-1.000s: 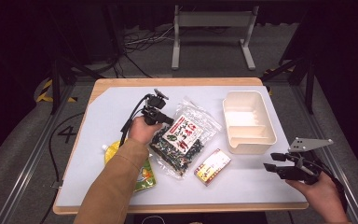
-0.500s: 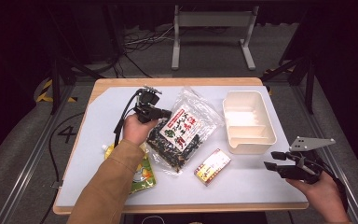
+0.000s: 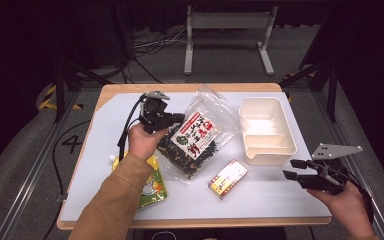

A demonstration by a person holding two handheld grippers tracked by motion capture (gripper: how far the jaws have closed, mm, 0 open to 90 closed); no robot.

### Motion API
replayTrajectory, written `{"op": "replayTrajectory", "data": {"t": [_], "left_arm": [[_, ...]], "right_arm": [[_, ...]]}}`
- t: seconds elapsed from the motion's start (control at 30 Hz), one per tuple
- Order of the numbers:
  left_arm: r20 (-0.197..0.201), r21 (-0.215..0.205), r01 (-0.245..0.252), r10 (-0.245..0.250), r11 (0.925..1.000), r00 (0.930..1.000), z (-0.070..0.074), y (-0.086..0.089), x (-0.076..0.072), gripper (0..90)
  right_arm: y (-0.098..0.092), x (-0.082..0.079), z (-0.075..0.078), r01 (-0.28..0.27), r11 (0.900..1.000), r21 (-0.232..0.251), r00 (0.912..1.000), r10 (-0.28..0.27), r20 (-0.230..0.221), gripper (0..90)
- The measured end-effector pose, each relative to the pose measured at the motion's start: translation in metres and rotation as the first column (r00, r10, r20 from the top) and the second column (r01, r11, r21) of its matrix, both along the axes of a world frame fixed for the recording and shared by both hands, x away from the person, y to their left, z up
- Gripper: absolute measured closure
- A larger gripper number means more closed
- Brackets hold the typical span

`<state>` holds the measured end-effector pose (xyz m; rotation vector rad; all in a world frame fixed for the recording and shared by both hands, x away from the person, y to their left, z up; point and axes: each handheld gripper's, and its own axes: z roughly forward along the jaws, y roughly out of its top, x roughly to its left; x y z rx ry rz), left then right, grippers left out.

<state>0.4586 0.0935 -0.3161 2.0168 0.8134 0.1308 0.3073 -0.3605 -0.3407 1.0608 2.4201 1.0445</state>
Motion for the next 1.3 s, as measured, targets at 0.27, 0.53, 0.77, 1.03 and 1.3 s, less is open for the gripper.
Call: {"op": "replayTrajectory", "data": {"t": [0.27,0.53,0.77,1.03,1.3], "left_arm": [[0.039,-0.06,0.019,-0.016,0.998,0.9991,0.011,0.006,-0.014,89.7],[0.075,-0.112,0.026,-0.018,0.9934,0.997,0.015,0.011,-0.032,89.7],[0.105,-0.115,0.035,-0.023,0.9927,0.9942,0.016,0.014,-0.044,89.7],[0.119,-0.144,0.039,-0.022,0.9888,0.9927,0.012,0.017,-0.054,89.7],[0.131,-0.161,0.05,-0.029,0.9856,0.991,0.012,0.018,-0.058,89.7]], "right_arm": [[0.009,0.003,0.005,-0.018,0.999,0.027,0.9997,0.017,0.02,50.4],[0.024,0.009,0.01,-0.048,0.998,0.031,0.9985,0.048,0.028,50.4],[0.032,0.015,0.014,-0.041,0.998,0.055,0.9991,0.041,0.005,49.8],[0.045,0.024,0.018,-0.061,0.995,0.081,0.9982,0.06,0.009,49.6],[0.064,0.037,0.024,-0.09,0.987,0.13,0.9959,0.089,0.013,48.2]]}}
